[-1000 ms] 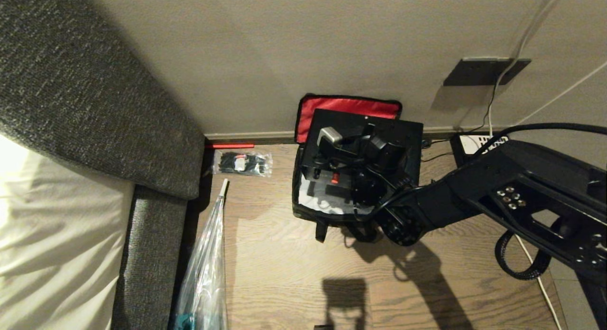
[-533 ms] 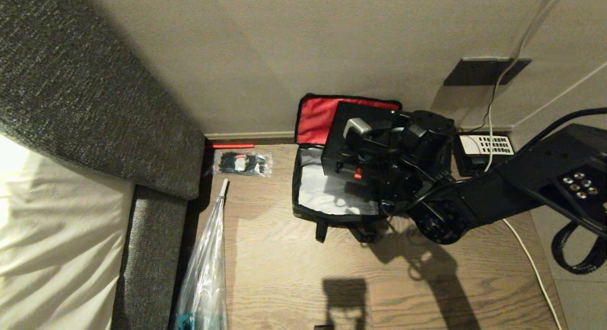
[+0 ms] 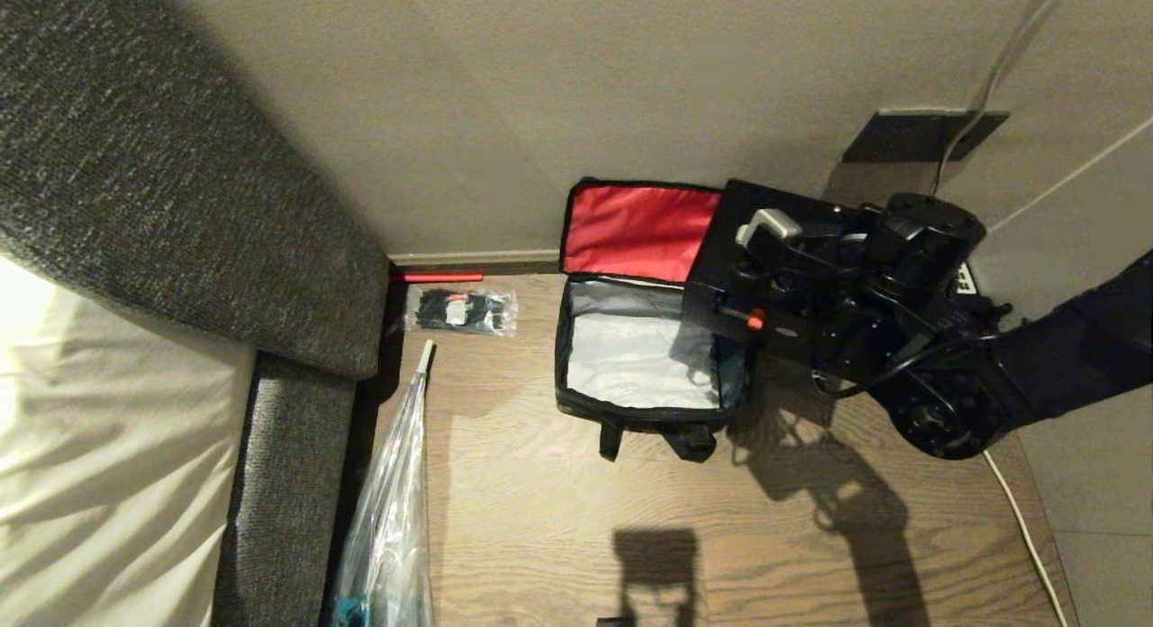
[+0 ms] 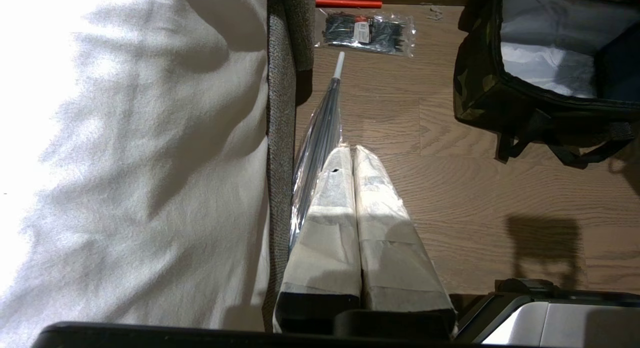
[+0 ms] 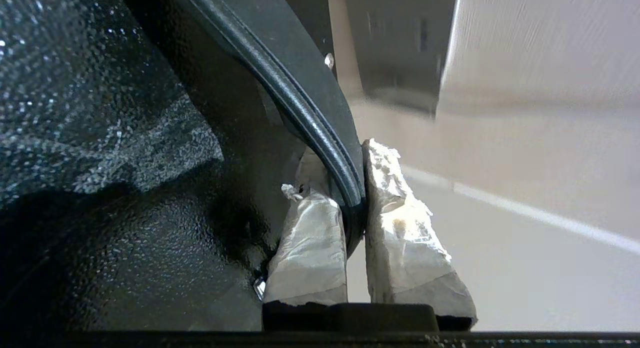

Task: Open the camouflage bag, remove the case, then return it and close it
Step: Release the handle

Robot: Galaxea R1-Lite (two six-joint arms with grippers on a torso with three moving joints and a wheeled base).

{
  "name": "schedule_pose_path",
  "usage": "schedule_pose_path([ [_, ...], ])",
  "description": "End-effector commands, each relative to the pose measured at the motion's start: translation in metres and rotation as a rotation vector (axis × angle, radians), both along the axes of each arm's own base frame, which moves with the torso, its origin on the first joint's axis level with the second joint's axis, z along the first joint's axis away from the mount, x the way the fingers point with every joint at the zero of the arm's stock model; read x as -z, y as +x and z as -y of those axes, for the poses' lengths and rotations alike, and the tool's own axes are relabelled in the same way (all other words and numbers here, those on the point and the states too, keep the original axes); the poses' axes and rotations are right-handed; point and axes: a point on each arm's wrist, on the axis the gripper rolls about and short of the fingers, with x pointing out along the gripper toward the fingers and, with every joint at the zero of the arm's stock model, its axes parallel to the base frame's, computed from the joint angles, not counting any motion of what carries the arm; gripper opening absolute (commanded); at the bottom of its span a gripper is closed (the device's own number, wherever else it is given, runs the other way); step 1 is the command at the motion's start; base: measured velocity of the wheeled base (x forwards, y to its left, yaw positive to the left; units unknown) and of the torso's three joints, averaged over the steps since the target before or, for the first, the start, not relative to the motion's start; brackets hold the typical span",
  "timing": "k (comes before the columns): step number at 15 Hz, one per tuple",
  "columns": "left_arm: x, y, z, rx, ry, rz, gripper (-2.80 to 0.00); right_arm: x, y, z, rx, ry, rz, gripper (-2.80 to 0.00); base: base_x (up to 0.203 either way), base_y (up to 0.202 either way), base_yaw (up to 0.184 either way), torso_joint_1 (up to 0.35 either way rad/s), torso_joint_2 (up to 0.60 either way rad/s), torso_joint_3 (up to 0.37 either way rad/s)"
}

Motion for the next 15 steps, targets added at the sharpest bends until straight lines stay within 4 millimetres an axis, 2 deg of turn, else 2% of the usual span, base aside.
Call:
schedule_pose_path([
  [1,0.0,0.0,0.0,-0.001,0.0,0.002,-2.8,-0.007,-0.001,0.028,0.076,0.004,0.01,-2.8,0.0,0.0,0.0,0.0,0.0,0.0],
  [6,0.0,0.0,0.0,-0.001,0.0,0.002,-2.8,0.004,0.011,0.076,0.211,-0.002,-0.026,-2.8,0.0,0.0,0.0,0.0,0.0,0.0],
  [15,0.0,0.0,0.0,-0.001,0.0,0.002,-2.8,0.062,0.052,0.116,0.325,0.015,-0.148,-2.8,0.0,0.0,0.0,0.0,0.0,0.0],
])
